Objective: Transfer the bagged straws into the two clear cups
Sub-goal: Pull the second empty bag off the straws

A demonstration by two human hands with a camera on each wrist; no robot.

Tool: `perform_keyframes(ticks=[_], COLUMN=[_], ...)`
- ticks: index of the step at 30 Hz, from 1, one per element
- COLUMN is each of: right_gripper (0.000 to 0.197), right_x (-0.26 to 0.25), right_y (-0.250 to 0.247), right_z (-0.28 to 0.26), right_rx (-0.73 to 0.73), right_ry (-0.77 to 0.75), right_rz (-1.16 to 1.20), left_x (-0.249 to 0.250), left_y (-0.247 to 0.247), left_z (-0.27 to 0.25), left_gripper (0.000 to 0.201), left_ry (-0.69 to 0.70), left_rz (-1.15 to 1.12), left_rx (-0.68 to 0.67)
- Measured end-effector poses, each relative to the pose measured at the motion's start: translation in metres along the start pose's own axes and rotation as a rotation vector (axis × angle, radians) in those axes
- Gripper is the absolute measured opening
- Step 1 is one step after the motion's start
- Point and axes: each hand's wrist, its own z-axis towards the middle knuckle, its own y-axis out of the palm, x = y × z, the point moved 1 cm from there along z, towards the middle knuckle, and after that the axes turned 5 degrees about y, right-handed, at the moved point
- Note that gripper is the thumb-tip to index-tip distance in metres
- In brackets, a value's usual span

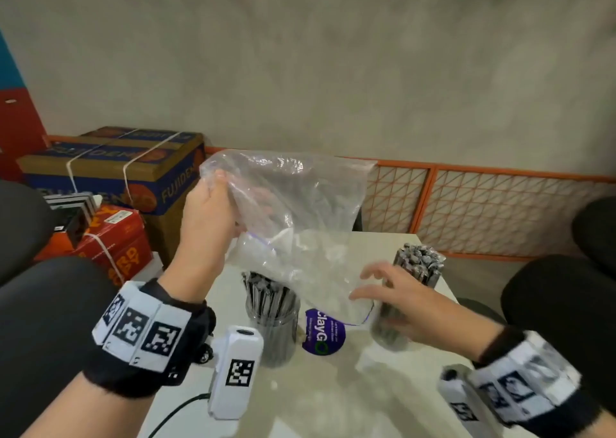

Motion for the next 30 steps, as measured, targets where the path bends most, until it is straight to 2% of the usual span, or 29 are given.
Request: perform_keyframes(ticks=[1,2,3,5,7,8,10,11,12,14,17,19,21,23,24,26,30], right_gripper=[0.049,0.046,0.041,0.036,0.047,0.059,0.072,0.066,0.052,0.021,0.015,0.017,0.018,0.018,0.018,0.017,0.016], right_x=[0.008,0.01,0.01,0.006,-0.003,-0.009,-0.018,-0.02,-0.02,-0.02,-0.017,-0.012,0.0,0.021,0.03,0.042,0.053], right_y=[-0.007,-0.019,-0.034,-0.061,-0.073,-0.072,-0.06,-0.05,-0.039,-0.026,-0.015,-0.014,-0.022,-0.035,-0.039,-0.04,-0.027], right_z=[-0.013,-0.026,-0.038,-0.056,-0.059,-0.054,-0.04,-0.032,-0.025,-0.018,-0.014,-0.016,-0.021,-0.028,-0.031,-0.035,-0.037], right_rx=[-0.059,-0.039,0.059,0.354,0.545,0.57,0.473,0.43,0.425,0.489,0.533,0.552,0.626,0.721,0.746,0.732,0.712], right_ry=[-0.002,-0.002,-0.019,-0.044,-0.03,0.014,0.132,0.154,0.152,0.141,0.126,0.127,0.17,0.241,0.27,0.311,0.358], right_rz=[0.02,0.093,0.186,0.284,0.258,0.218,0.146,0.132,0.135,0.167,0.113,0.1,0.103,0.144,0.168,0.178,0.177], left_x=[0.002,0.002,0.001,-0.001,0.001,0.001,-0.001,-0.002,-0.005,-0.013,-0.031,-0.05,-0.068,-0.083,-0.091,-0.105,-0.123], left_y=[0.004,0.009,0.016,0.034,0.054,0.063,0.074,0.078,0.081,0.084,0.081,0.076,0.066,0.052,0.045,0.035,0.027], left_z=[-0.006,-0.013,-0.022,-0.041,-0.061,-0.07,-0.084,-0.09,-0.096,-0.106,-0.126,-0.141,-0.153,-0.162,-0.166,-0.176,-0.194], left_gripper=[0.039,0.041,0.043,0.044,0.044,0.044,0.041,0.039,0.038,0.036,0.024,0.035,0.031,0.008,0.004,0.013,0.011], left_ry=[0.019,0.043,0.059,0.063,0.084,0.097,0.092,0.079,0.063,0.008,-0.123,-0.207,-0.194,-0.18,-0.197,-0.229,-0.325], left_rz=[0.03,0.066,0.105,0.157,0.191,0.198,0.167,0.151,0.139,0.119,0.131,0.16,0.198,0.247,0.254,0.247,0.184], left_rx=[-0.044,-0.106,-0.176,-0.328,-0.474,-0.522,-0.573,-0.577,-0.576,-0.607,-0.8,-0.912,-0.879,-0.729,-0.663,-0.582,-0.366])
